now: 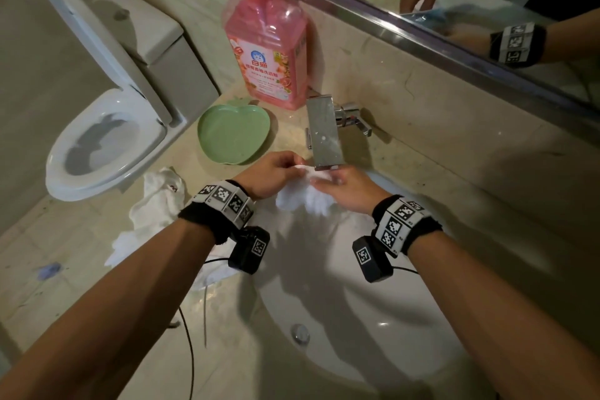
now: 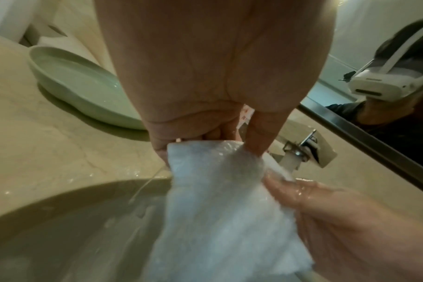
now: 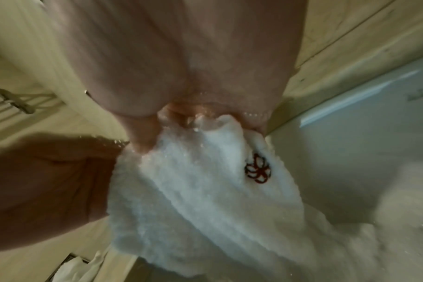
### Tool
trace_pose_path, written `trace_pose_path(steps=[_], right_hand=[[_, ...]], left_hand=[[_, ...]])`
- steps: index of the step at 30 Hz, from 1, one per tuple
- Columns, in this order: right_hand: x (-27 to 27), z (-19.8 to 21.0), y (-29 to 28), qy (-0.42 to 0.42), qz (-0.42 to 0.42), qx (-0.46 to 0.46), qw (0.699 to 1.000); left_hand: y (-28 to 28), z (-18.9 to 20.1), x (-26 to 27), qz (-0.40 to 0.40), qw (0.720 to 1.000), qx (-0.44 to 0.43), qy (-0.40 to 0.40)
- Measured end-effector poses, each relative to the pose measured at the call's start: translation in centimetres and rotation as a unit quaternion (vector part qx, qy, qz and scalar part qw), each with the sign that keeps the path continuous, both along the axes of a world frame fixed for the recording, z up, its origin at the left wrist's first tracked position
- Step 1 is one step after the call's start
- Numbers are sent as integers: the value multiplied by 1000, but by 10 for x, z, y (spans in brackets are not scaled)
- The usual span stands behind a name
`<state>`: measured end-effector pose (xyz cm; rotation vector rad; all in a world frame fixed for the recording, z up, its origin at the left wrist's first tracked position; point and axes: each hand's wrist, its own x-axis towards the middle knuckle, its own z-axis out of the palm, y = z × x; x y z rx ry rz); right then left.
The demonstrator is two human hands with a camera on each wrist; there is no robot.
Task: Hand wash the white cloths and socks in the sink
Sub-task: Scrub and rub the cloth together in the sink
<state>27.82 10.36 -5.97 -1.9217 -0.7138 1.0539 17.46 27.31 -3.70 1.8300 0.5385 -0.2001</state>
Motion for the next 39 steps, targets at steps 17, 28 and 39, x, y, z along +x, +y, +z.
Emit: trace_pose_path(steps=[17, 28, 39], right_hand=[[11, -16, -26, -18, -59, -41, 997], [7, -6, -16, 146, -120, 59, 980], [2, 4, 7, 121, -63, 20, 990]], left_hand=[[-36, -17, 27, -12, 997, -37, -60], [-29, -41, 1, -20, 996, -73, 48], [-12, -5, 5, -72, 987, 137, 33]])
